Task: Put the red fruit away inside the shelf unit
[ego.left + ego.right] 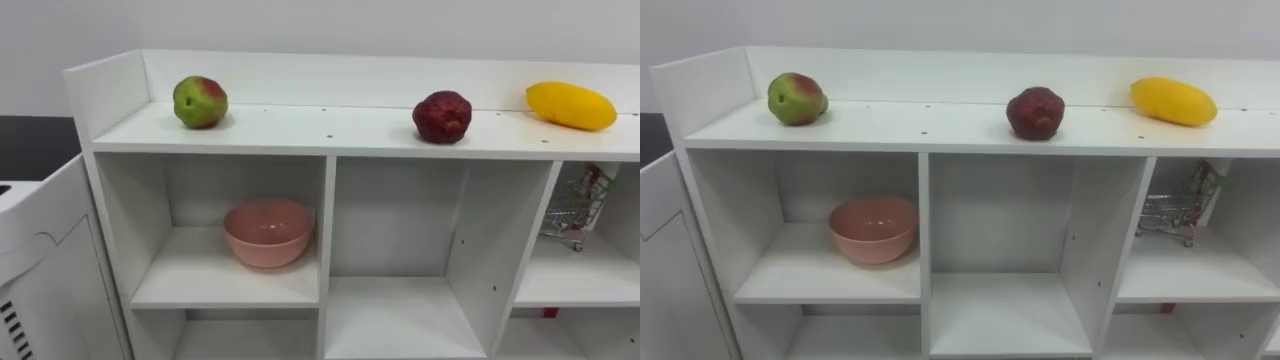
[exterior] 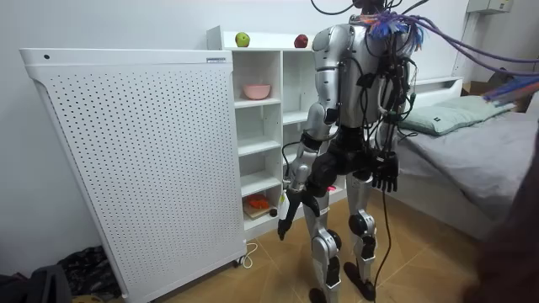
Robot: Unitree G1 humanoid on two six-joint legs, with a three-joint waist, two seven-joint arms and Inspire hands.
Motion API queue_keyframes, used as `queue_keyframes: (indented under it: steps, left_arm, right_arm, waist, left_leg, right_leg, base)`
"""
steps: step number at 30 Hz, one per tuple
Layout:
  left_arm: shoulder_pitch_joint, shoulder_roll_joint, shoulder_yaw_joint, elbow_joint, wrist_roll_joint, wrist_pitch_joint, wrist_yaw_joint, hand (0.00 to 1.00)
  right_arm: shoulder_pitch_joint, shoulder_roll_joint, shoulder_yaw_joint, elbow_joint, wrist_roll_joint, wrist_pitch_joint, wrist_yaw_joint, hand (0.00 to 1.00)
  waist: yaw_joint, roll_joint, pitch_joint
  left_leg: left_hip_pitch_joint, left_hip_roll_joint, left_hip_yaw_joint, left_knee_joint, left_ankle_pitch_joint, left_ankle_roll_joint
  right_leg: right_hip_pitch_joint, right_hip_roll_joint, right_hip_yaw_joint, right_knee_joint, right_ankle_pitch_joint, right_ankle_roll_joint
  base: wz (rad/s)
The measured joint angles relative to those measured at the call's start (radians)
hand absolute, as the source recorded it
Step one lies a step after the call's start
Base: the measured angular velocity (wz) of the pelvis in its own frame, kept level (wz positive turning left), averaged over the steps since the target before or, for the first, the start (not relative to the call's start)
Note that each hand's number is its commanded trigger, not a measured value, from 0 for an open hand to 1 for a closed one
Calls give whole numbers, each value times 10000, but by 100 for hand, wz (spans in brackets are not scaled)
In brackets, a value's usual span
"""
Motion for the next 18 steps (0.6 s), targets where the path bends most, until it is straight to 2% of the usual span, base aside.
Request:
queue_keyframes:
  steps: [7, 11, 17, 18]
  left_arm:
    - [-25, -3, 4, 0, 62, 2, 36, 0]
    - [-26, -1, 1, 0, -29, -1, 110, 0]
    - [-132, -5, -12, 68, 7, -54, 272, 0]
    - [-122, -10, -7, 60, 7, -111, 322, 0]
  right_arm:
    - [-22, 0, -13, -81, 3, 52, -186, 0]
    - [-7, 4, -14, -119, 358, -69, -538, 0]
    - [-132, 25, -446, -403, 2169, -240, -1157, 0]
    - [-143, 20, -625, -559, 2495, -385, -1209, 0]
  waist:
    - [10, 58, -13]
    - [-8, 82, -22]
    - [-28, 67, -18]
    - [-33, 70, -19]
  left_leg:
    - [-52, 9, 3, 1, 0, 0]
    - [-63, 7, 20, 1, 0, 0]
    - [-114, 20, 43, 1, 0, 0]
    - [-110, 24, 40, 3, 1, 0]
  right_leg:
    - [-75, 17, 35, 0, -3, -6]
    - [-94, 15, 55, 13, -1, -5]
    - [-153, 22, 48, 41, 6, -11]
    - [-151, 21, 55, 48, 8, -15]
  base:
    - [-1]
    - [-1]
    - [0]
    - [0]
